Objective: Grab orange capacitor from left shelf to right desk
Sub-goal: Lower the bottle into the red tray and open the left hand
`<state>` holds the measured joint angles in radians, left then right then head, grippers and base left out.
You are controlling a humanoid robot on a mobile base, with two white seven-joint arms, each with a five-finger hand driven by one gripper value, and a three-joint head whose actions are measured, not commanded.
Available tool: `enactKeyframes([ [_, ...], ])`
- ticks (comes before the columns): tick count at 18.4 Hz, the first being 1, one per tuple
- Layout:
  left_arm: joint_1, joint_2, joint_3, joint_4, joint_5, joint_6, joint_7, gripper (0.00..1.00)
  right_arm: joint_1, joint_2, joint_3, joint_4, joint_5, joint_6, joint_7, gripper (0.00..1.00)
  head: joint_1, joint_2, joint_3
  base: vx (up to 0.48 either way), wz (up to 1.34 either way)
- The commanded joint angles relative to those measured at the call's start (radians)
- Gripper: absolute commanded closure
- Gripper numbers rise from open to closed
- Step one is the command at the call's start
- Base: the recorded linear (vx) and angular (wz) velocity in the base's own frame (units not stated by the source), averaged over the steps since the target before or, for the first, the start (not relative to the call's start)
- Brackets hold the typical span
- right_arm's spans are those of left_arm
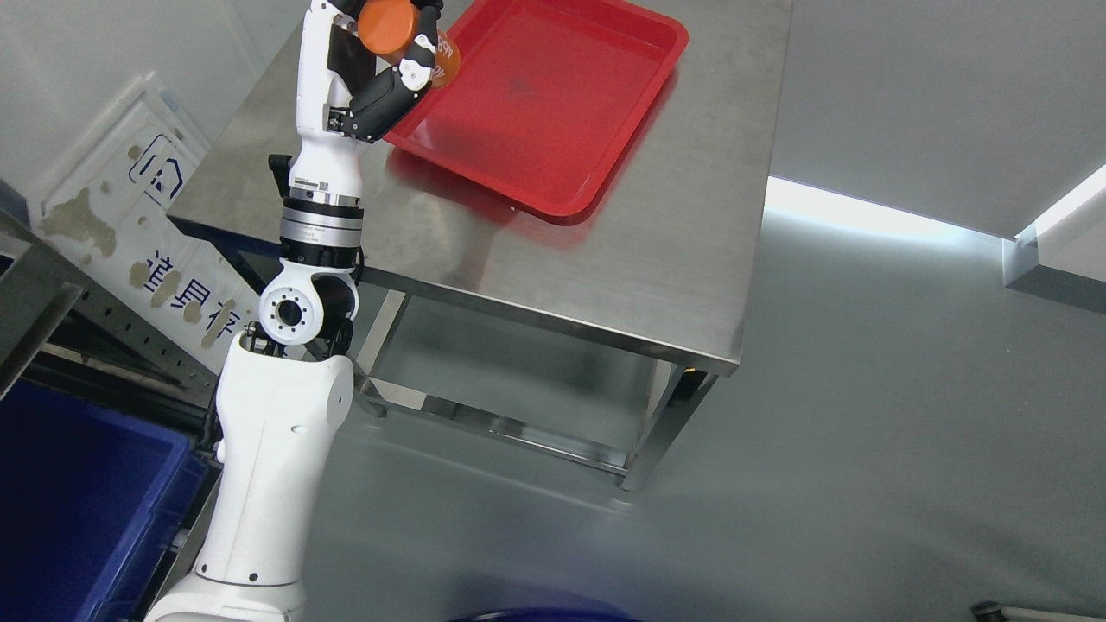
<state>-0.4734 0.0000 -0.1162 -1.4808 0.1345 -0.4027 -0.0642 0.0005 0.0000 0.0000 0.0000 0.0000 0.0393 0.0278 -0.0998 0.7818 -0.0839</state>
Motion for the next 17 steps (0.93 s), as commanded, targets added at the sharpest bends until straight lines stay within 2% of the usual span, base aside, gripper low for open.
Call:
enactKeyframes([
  [1, -0.033, 0.017, -0.155, 0.071, 0.004, 0.064, -0.008, 0.96, 0.033, -0.017, -0.011, -0.023, 0.000, 0.001, 0.004, 0.00, 0.0000, 0.000, 0.000, 0.225, -0.10],
  [8, -0.024, 0.017, -0.267, 0.111, 0.004, 0.140, -0.009, 0.96, 0.033, -0.017, -0.011, -0.023, 0.000, 0.001, 0.003, 0.00, 0.0000, 0.000, 0.000, 0.155, -0.10],
  [13, -0.022, 0.017, -0.229, 0.122, 0.002, 0.137, -0.009, 0.94, 0.033, -0.017, -0.011, -0.023, 0.000, 0.001, 0.003, 0.00, 0.0000, 0.000, 0.000, 0.073, -0.03],
  [14, -0.022, 0.017, -0.223, 0.119, 0.002, 0.137, -0.009, 0.87, 0.035, -0.017, -0.011, -0.023, 0.000, 0.001, 0.003, 0.00, 0.0000, 0.000, 0.000, 0.027, 0.00],
  [15, -0.025, 0.017, -0.217, 0.114, 0.002, 0.139, -0.009, 0.71, 0.033, -0.017, -0.011, -0.023, 0.000, 0.001, 0.003, 0.00, 0.0000, 0.000, 0.000, 0.000, 0.00],
  [17, -0.034, 0.017, -0.214, 0.094, 0.001, 0.150, -0.009, 0.31, 0.033, -0.017, -0.011, -0.023, 0.000, 0.001, 0.004, 0.00, 0.0000, 0.000, 0.000, 0.000, 0.00],
])
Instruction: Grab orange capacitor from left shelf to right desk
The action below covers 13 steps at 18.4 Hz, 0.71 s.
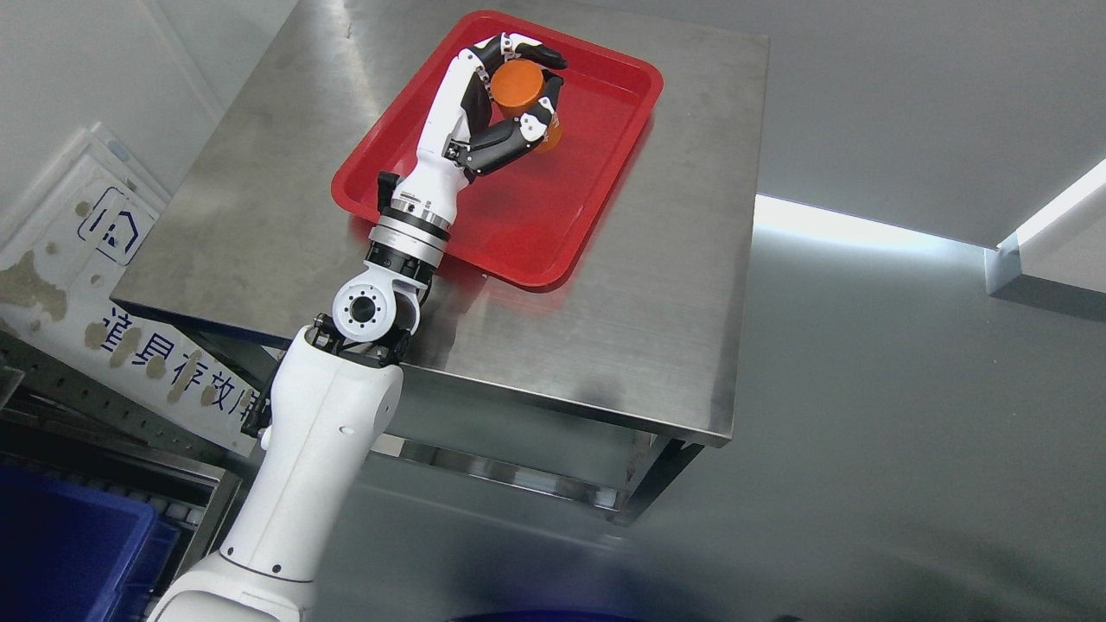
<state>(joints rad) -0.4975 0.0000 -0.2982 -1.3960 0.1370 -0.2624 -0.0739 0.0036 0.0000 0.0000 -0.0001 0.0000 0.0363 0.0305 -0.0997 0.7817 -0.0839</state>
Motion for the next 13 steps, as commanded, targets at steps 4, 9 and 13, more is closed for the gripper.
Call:
enactKeyframes([
  [4, -0.016, 0.017, 0.030, -0.092, -0.002, 0.006, 0.000, 0.12, 0.030, -0.017, -0.012, -0.023, 0.000, 0.004, 0.000, 0.00, 0.0000, 0.000, 0.000, -0.013, -0.01],
  [9, -0.052, 0.017, 0.160, -0.130, -0.002, -0.032, -0.003, 0.02, 0.030, -0.017, -0.011, -0.023, 0.000, 0.004, 0.000, 0.00, 0.0000, 0.000, 0.000, -0.004, 0.01],
  [13, -0.046, 0.023, 0.391, -0.127, 0.003, -0.041, -0.055, 0.00, 0.030, -0.017, -0.011, -0.023, 0.000, 0.004, 0.000, 0.00, 0.0000, 0.000, 0.000, 0.000, 0.00],
])
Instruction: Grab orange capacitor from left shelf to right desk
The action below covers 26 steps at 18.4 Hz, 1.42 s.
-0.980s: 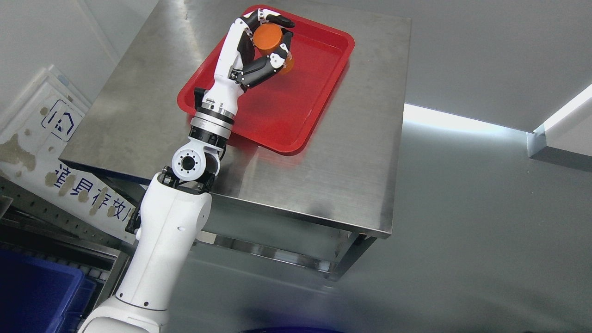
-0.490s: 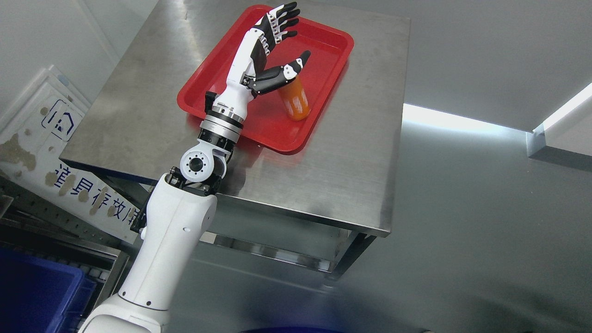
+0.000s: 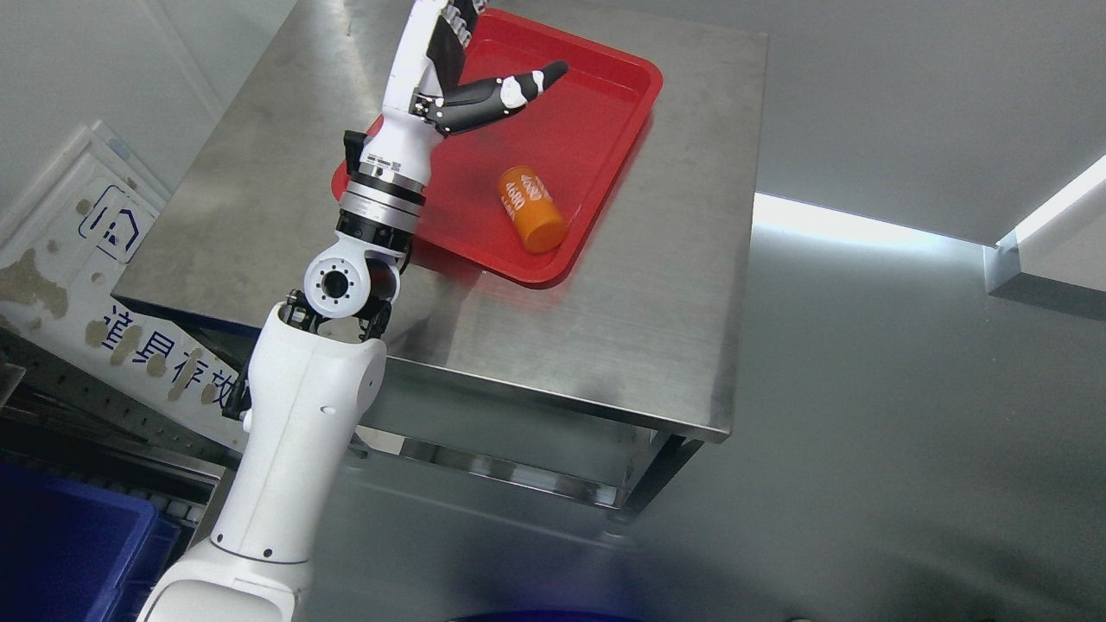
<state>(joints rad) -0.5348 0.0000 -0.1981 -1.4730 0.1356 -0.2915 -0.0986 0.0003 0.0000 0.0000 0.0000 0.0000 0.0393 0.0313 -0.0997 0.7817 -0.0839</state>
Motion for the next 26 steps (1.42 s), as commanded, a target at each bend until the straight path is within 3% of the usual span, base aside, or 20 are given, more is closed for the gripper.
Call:
enactKeyframes([
  [1, -0.005, 0.017, 0.368, -0.050, 0.007, -0.011, -0.050, 0.00, 0.033, -0.017, -0.011, -0.023, 0.000, 0.001, -0.001, 0.00, 0.0000, 0.000, 0.000, 0.000, 0.00],
  [3, 0.025, 0.017, 0.440, -0.050, 0.010, -0.011, -0.064, 0.01, 0.033, -0.017, -0.011, -0.023, 0.000, 0.001, -0.001, 0.00, 0.0000, 0.000, 0.000, 0.000, 0.00],
  [5, 0.099, 0.017, 0.433, -0.050, 0.010, 0.005, -0.058, 0.00, 0.033, -0.017, -0.011, -0.023, 0.000, 0.001, -0.001, 0.00, 0.0000, 0.000, 0.000, 0.000, 0.00],
  [9, 0.150, 0.017, 0.421, -0.053, 0.010, 0.155, 0.058, 0.00, 0.033, -0.017, -0.011, -0.023, 0.000, 0.001, 0.001, 0.00, 0.0000, 0.000, 0.000, 0.000, 0.00],
  [15, 0.334, 0.017, 0.408, -0.181, 0.010, 0.140, 0.036, 0.00, 0.033, -0.017, -0.011, -0.023, 0.000, 0.001, -0.001, 0.00, 0.0000, 0.000, 0.000, 0.000, 0.00],
  [18, 0.364, 0.017, 0.422, -0.181, 0.010, 0.114, 0.033, 0.00, 0.035, -0.017, -0.011, -0.023, 0.000, 0.001, 0.001, 0.00, 0.0000, 0.000, 0.000, 0.000, 0.00],
  [26, 0.415, 0.017, 0.319, -0.179, 0.009, 0.149, 0.063, 0.00, 0.033, -0.017, -0.012, -0.023, 0.000, 0.001, -0.001, 0.00, 0.0000, 0.000, 0.000, 0.000, 0.00],
])
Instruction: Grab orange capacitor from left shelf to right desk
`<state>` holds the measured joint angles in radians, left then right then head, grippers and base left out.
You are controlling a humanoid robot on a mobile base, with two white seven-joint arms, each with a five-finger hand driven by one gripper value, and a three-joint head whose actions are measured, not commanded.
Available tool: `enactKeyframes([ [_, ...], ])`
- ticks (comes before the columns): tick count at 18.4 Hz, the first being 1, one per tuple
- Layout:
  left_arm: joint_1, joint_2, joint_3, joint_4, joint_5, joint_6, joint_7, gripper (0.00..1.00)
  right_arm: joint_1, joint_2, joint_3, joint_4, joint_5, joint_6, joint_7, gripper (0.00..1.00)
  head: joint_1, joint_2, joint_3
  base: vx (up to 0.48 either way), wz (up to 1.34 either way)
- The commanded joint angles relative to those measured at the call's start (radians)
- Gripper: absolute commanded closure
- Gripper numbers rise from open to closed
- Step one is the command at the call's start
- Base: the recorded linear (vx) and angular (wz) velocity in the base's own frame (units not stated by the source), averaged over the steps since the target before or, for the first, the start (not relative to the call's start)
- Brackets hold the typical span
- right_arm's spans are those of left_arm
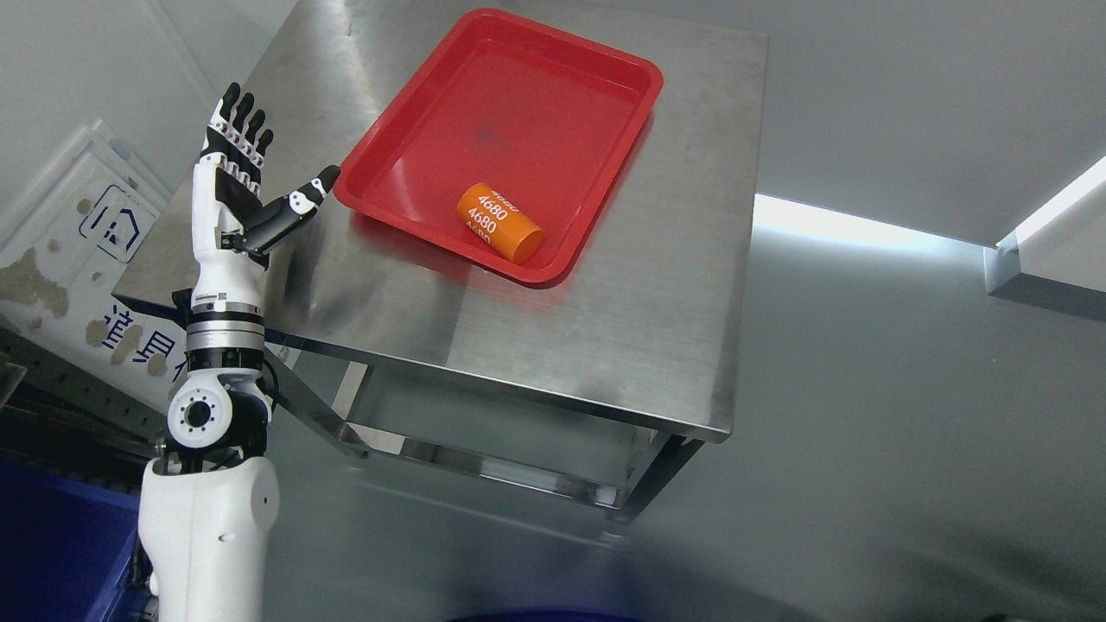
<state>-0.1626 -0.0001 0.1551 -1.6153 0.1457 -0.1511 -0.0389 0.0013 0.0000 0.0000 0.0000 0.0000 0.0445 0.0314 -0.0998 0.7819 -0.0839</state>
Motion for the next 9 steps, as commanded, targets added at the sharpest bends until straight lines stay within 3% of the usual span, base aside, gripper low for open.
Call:
enactKeyframes([
  [1, 0.046, 0.018, -0.043, -0.037, -0.003, 0.008, 0.002, 0.00, 0.032, -0.017, -0.011, -0.023, 0.000, -0.005, -0.001, 0.00, 0.0000, 0.000, 0.000, 0.000, 0.00],
  [9, 0.069, 0.018, -0.046, -0.037, -0.006, 0.002, -0.001, 0.00, 0.032, -0.017, -0.011, -0.023, 0.000, -0.005, -0.001, 0.00, 0.0000, 0.000, 0.000, 0.000, 0.00],
])
